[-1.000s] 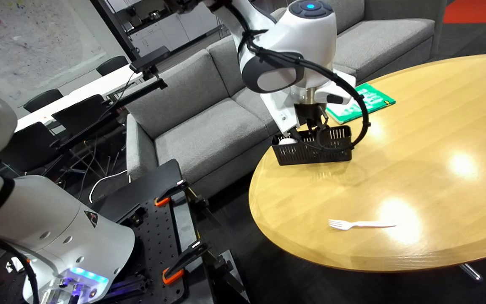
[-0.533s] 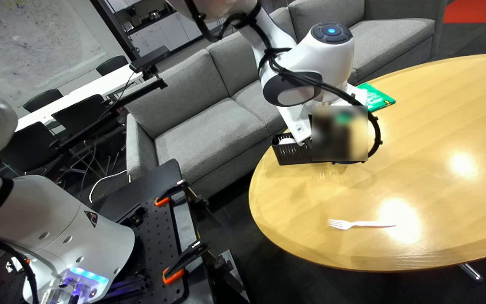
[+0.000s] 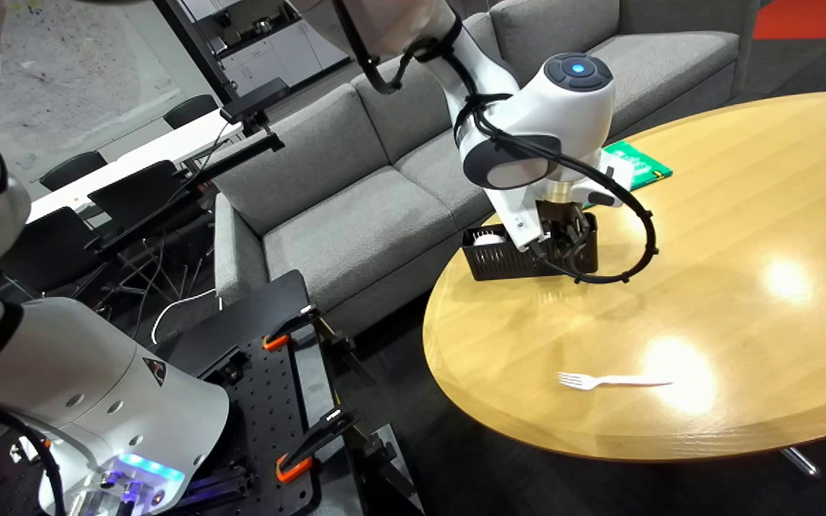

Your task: Remove a fork from the cutlery holder

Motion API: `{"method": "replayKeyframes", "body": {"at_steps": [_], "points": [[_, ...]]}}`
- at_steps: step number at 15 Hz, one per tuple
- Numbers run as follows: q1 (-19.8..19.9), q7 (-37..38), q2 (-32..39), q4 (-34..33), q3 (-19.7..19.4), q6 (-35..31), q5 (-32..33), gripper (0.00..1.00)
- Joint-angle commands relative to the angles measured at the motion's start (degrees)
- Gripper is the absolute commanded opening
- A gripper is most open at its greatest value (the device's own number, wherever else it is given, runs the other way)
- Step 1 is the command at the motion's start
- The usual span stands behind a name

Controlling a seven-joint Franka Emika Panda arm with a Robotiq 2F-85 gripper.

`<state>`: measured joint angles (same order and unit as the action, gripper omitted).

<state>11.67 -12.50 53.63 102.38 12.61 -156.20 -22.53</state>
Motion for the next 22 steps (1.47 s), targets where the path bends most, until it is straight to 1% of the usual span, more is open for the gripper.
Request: {"method": "replayKeyframes", "body": {"at_steps": [1,4,5,7,8,10,15,18,22], "points": [[1.3,0.8,1.4,-2.2,1.4,1.8,0.9,0.24],[1.3,0.6,1.6,-2.9,1.8,2.4,1.0,0.02],[1.3,0.5,1.6,-3.1,2.0,2.6,0.9,0.00],[1.6,0.2,1.1,-2.7,2.6,2.7,0.8,0.00],[1.9,0.0,0.6,-2.2,2.9,2.9,0.6,0.02],[2.5,-0.3,-0.6,-1.0,3.7,3.2,0.3,0.00],[3.5,0.4,-5.1,2.5,4.0,4.8,-0.2,0.01],[3.8,0.5,-9.2,5.5,3.7,5.1,-0.4,0.01],[5.1,-1.2,-17.8,12.3,4.2,5.8,-1.6,0.01]]}}
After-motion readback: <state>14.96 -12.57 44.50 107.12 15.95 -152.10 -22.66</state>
